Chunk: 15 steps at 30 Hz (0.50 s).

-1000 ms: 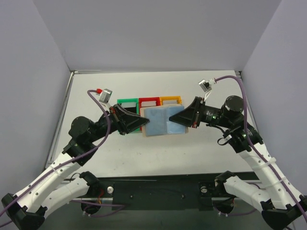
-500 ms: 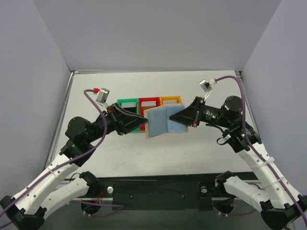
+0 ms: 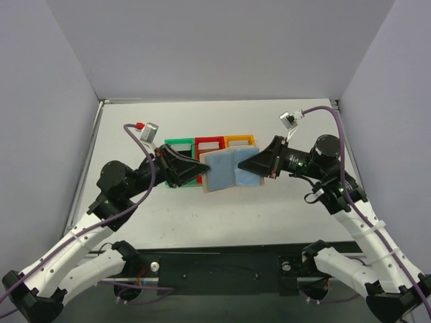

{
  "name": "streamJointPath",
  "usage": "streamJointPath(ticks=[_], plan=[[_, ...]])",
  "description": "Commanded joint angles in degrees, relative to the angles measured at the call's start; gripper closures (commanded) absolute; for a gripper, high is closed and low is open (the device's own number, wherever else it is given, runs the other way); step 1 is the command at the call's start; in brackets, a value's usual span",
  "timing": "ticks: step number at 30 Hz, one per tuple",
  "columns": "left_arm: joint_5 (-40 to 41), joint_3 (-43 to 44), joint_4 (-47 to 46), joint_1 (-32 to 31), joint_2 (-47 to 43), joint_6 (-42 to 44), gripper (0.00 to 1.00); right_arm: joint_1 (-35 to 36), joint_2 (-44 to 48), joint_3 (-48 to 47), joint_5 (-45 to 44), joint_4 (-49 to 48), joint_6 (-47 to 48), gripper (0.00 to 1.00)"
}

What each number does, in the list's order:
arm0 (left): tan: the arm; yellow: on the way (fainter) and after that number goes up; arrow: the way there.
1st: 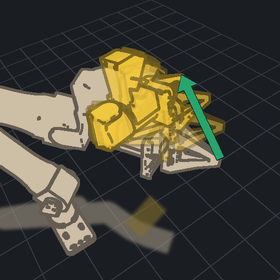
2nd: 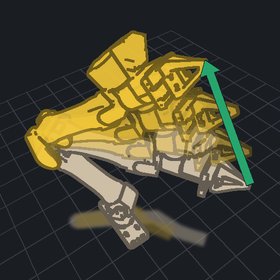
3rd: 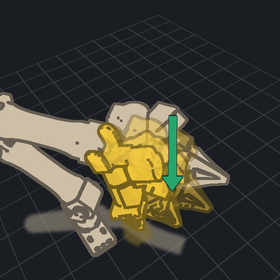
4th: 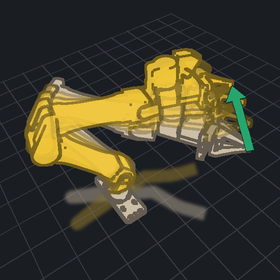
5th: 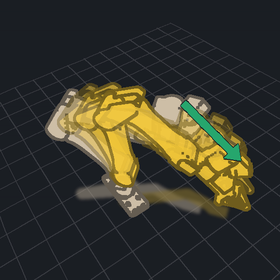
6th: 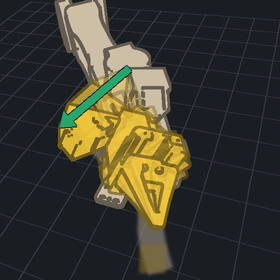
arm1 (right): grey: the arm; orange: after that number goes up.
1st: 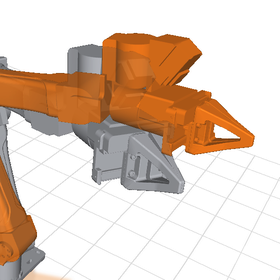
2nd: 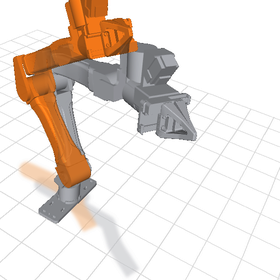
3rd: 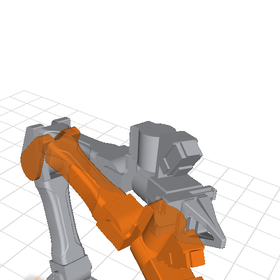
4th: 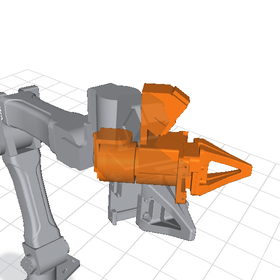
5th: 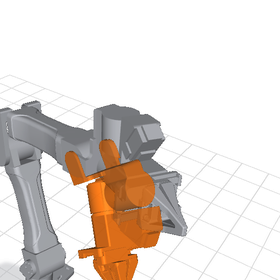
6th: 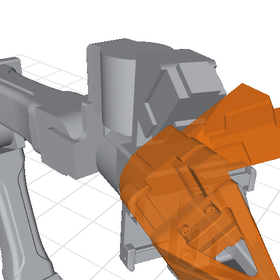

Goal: Take the credit cards out of the card holder
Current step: Remove the credit card from the card holder.

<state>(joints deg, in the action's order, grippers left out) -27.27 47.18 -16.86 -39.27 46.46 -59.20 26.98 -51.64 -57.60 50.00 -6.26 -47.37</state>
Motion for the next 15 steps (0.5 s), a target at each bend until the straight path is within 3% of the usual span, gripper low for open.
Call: streamJointPath(ticks=[1, 7, 15], plan=[[-0.2, 2.3, -1.3, 0.1, 0.6, 0.6, 0.74, 0.0, 1.5, -1.3, 1.3, -3.1, -0.1, 1.00], [-0.5, 2.2, -1.9, 0.2, 0.6, 0.5, 0.98, -0.2, 1.7, -0.9, 1.0, -2.6, 0.5, 1.00], [-0.1, 4.3, 2.3, 0.2, -0.2, 1.7, 1.00, -0.3, 0.6, -0.8, 0.0, -0.7, 2.0, 1.00]])
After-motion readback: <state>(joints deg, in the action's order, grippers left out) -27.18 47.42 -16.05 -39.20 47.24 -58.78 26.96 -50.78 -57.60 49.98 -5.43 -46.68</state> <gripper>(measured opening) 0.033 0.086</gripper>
